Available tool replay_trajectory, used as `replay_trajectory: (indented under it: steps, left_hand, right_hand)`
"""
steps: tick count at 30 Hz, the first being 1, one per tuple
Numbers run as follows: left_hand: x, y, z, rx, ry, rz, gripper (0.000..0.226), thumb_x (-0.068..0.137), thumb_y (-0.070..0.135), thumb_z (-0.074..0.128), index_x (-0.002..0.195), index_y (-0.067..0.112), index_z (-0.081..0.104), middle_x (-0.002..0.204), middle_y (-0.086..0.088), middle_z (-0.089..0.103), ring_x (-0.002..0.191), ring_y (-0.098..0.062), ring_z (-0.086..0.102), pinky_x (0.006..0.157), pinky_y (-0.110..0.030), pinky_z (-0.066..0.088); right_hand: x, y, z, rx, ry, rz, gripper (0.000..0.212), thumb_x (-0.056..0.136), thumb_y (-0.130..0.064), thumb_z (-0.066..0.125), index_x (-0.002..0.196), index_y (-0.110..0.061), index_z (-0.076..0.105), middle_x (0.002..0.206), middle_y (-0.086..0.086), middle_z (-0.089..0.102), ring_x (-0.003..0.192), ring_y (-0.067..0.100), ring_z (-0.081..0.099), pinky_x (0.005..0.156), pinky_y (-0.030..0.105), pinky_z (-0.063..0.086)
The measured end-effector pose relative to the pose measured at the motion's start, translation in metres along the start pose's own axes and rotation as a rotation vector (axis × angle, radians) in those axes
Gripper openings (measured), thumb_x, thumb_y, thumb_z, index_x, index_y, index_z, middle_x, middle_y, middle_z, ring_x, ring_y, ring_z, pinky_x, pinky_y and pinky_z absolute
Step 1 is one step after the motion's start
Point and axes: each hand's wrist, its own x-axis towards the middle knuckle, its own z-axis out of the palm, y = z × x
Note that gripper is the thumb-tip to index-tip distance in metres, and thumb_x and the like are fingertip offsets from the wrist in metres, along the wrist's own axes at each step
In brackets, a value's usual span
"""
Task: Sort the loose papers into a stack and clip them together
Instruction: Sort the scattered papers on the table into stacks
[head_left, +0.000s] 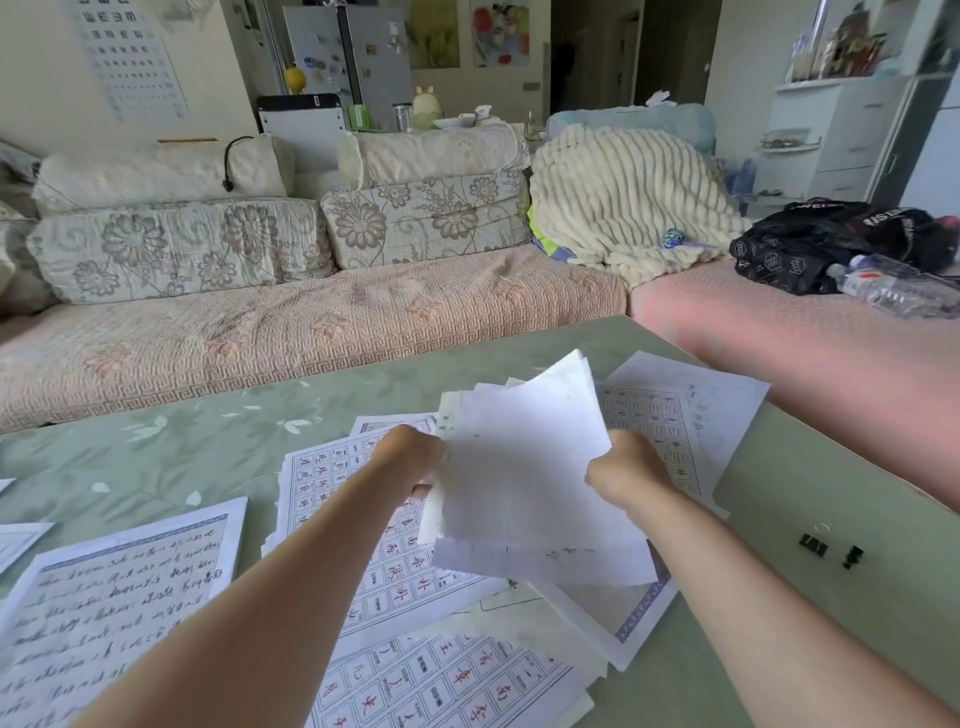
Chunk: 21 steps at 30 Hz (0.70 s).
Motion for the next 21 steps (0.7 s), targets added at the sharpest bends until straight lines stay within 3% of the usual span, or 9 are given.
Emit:
replay_trajectory:
  steps: [1,3,7,10,11,16,19,21]
  left_hand:
    - [0.0,0.002,0.001,-0.021,-0.016,-0.013,0.012,0.093,0.015,0.058,0.101,0.006,0.059,0.093,-0.012,0.058,0.077,-0.027,0.059,0.072,-0.033,0.058]
    - [0.0,0.003,0.004,-0.102,-0.049,-0.055,0.015,0.089,0.018,0.064,0.087,0.006,0.057,0.085,-0.011,0.06,0.07,-0.024,0.058,0.069,-0.031,0.055]
    - [-0.004,0.001,0.01,-0.232,-0.075,-0.041,0.012,0.09,0.016,0.066,0.096,0.006,0.062,0.087,-0.009,0.064,0.07,-0.022,0.061,0.053,-0.022,0.052]
    - [-0.004,-0.006,0.008,-0.161,0.024,0.105,0.015,0.085,0.014,0.068,0.1,0.015,0.067,0.098,-0.007,0.069,0.09,-0.027,0.066,0.078,-0.032,0.054]
    - [-0.007,-0.007,0.006,-0.137,0.068,0.14,0.015,0.084,0.014,0.067,0.099,0.016,0.067,0.095,-0.006,0.069,0.089,-0.027,0.065,0.078,-0.033,0.053]
    - [-0.021,-0.016,-0.011,-0.179,0.127,0.183,0.012,0.086,0.006,0.051,0.097,0.009,0.055,0.084,-0.006,0.056,0.068,-0.018,0.05,0.055,-0.026,0.036]
    - [-0.034,-0.029,-0.026,-0.236,0.198,0.213,0.014,0.086,0.012,0.062,0.099,0.014,0.054,0.083,-0.001,0.059,0.067,-0.012,0.053,0.052,-0.024,0.037]
    - [-0.043,-0.041,-0.036,-0.251,0.224,0.23,0.021,0.086,0.011,0.063,0.105,0.018,0.056,0.084,0.002,0.062,0.067,-0.01,0.057,0.049,-0.022,0.039]
  right_hand:
    - [0.001,-0.001,0.0,-0.006,-0.012,-0.013,0.018,0.076,-0.008,0.057,0.093,-0.012,0.062,0.089,0.007,0.066,0.079,0.028,0.063,0.052,0.022,0.038]
    - [-0.002,-0.004,-0.001,-0.023,-0.014,-0.034,0.012,0.076,-0.006,0.054,0.084,-0.013,0.06,0.081,0.004,0.063,0.072,0.026,0.059,0.051,0.022,0.036]
    - [-0.005,-0.005,0.0,0.006,-0.01,-0.065,0.013,0.077,-0.003,0.05,0.079,-0.013,0.057,0.071,0.0,0.057,0.06,0.019,0.05,0.049,0.022,0.033]
    - [-0.006,-0.004,0.001,0.065,-0.012,-0.076,0.014,0.077,-0.001,0.05,0.077,-0.013,0.057,0.07,0.001,0.057,0.06,0.022,0.05,0.049,0.022,0.033]
    - [-0.007,-0.004,0.002,0.088,-0.01,-0.087,0.014,0.077,-0.001,0.05,0.075,-0.013,0.057,0.069,0.001,0.057,0.061,0.023,0.05,0.05,0.022,0.033]
    - [-0.017,-0.015,0.01,0.225,-0.061,-0.153,0.014,0.077,0.0,0.057,0.089,-0.005,0.063,0.073,0.004,0.059,0.062,0.021,0.049,0.054,0.025,0.035]
    - [-0.029,-0.023,0.018,0.194,-0.148,-0.229,0.012,0.078,-0.005,0.062,0.088,-0.011,0.066,0.076,0.006,0.067,0.063,0.019,0.053,0.054,0.024,0.037]
    - [-0.034,-0.023,0.022,0.122,-0.237,-0.256,0.017,0.078,-0.019,0.062,0.092,-0.011,0.067,0.079,0.004,0.071,0.067,0.018,0.058,0.059,0.026,0.04]
